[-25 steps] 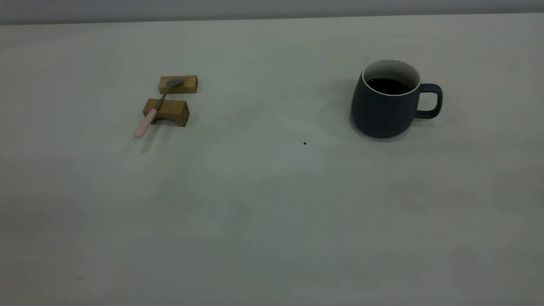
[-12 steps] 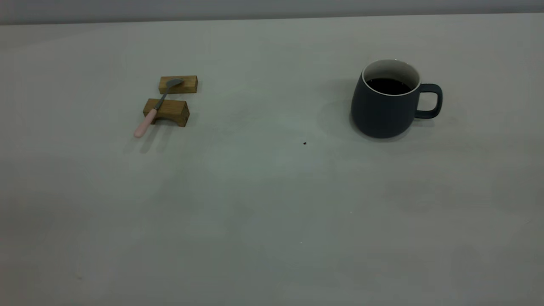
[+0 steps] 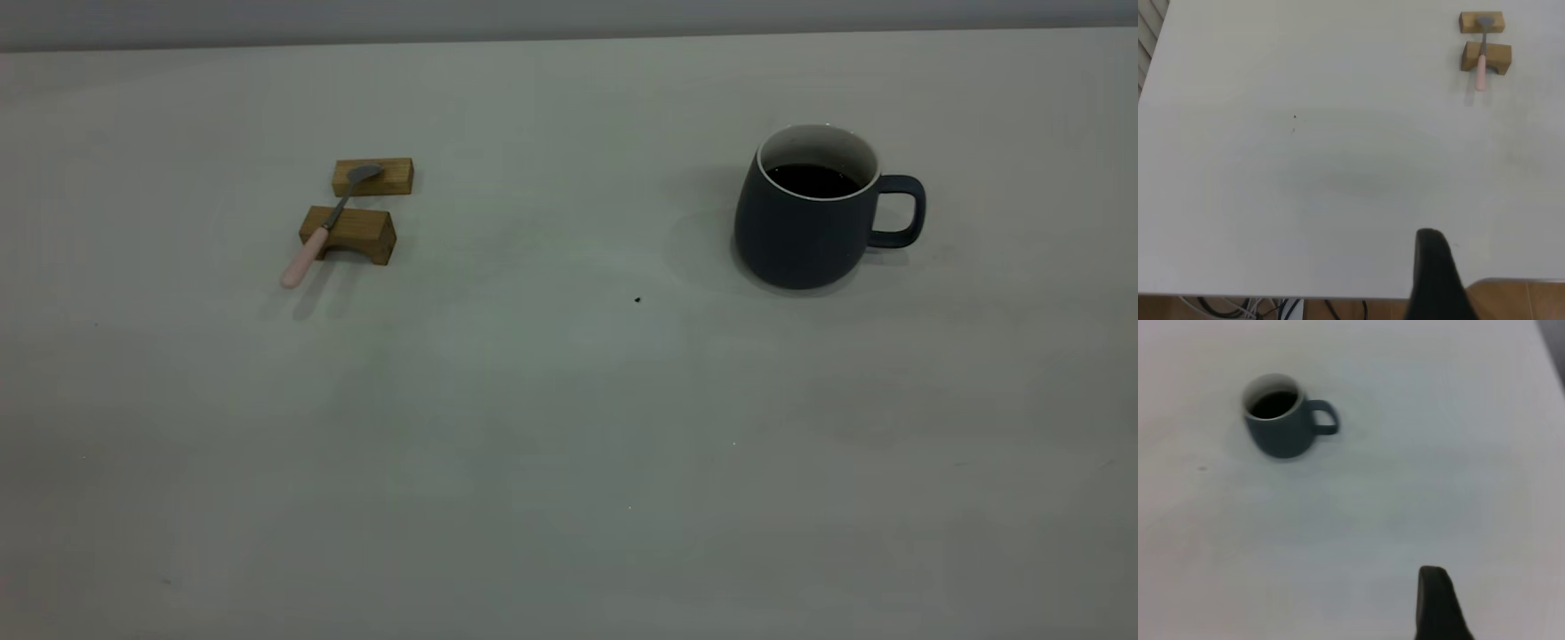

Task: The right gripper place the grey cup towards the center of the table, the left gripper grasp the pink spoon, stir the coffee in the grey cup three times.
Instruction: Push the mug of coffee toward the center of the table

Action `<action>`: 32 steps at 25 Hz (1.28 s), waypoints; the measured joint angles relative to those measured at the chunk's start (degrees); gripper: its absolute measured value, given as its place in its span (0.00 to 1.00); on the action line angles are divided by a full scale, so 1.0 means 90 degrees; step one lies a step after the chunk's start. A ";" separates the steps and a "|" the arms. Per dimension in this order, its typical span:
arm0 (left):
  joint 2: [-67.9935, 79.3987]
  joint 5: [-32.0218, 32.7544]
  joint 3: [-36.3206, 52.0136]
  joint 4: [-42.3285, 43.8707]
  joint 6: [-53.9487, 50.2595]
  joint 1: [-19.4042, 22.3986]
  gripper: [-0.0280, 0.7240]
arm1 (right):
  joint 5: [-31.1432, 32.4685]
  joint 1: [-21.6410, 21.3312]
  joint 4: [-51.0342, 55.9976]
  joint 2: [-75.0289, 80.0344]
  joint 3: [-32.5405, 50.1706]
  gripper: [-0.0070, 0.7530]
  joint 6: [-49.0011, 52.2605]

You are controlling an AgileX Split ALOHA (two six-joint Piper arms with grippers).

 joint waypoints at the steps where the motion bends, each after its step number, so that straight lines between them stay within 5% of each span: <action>1: 0.0000 0.0000 0.0000 0.0000 0.0000 0.0000 0.76 | -0.0017 0.0000 0.0058 0.0018 -0.0007 0.66 0.0006; 5: 0.0000 0.0000 0.0000 0.0000 0.0000 0.0000 0.76 | -0.0492 0.0000 0.0550 0.0683 -0.0039 0.66 0.0012; 13: 0.0000 0.0000 0.0000 0.0000 0.0000 0.0000 0.76 | -0.3204 0.0000 0.0714 0.3981 -0.0235 0.66 -0.1319; 19: 0.0000 0.0000 0.0000 0.0000 0.0000 0.0000 0.76 | -0.4510 0.0000 0.0727 0.6701 -0.1045 0.66 -0.2800; 27: 0.0000 0.0000 0.0000 0.0000 0.0000 0.0000 0.76 | -0.5001 0.0000 0.0727 1.0319 -0.2797 0.66 -0.5144; 32: 0.0000 0.0000 0.0000 0.0000 0.0000 0.0000 0.76 | -0.4467 0.0000 0.0783 1.2187 -0.4123 0.66 -0.6754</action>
